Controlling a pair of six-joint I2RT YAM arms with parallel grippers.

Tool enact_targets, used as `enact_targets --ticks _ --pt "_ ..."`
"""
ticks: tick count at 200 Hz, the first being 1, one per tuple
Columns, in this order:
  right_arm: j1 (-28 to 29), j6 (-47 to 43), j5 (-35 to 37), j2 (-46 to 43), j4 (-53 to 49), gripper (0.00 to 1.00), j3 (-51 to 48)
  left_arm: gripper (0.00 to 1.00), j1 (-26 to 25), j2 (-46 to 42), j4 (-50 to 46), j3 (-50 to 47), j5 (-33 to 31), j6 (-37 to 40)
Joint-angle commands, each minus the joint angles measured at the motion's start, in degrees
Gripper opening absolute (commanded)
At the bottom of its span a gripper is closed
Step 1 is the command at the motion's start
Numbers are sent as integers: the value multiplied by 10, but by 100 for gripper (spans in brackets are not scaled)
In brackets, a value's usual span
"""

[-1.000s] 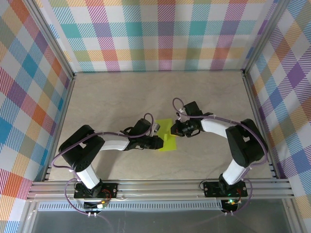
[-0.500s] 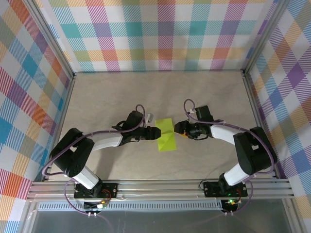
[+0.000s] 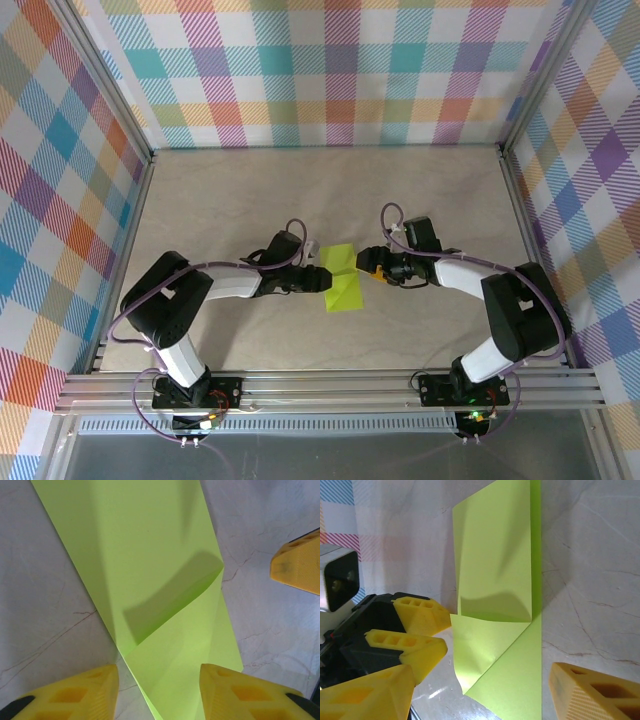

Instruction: Fold a paper plane with a square sheet of paper (fold left side to right side)

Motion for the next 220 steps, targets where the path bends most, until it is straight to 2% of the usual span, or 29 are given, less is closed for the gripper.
enact_targets --ticks 1,53,97,158,220 --pt "-5 -4 -19 -8 8 71 2 42 2 9 17 17 18 3" --pt "-5 -5 -25 0 9 70 4 17 2 4 18 18 15 4" --pt "-5 -2 -40 13 19 69 5 3 2 -15 20 12 14 5" --pt "-3 55 -94 45 109 67 -13 1 2 -69 80 -32 0 -19" --pt "18 114 -120 103 204 67 -6 1 2 -70 94 -46 -2 -26"
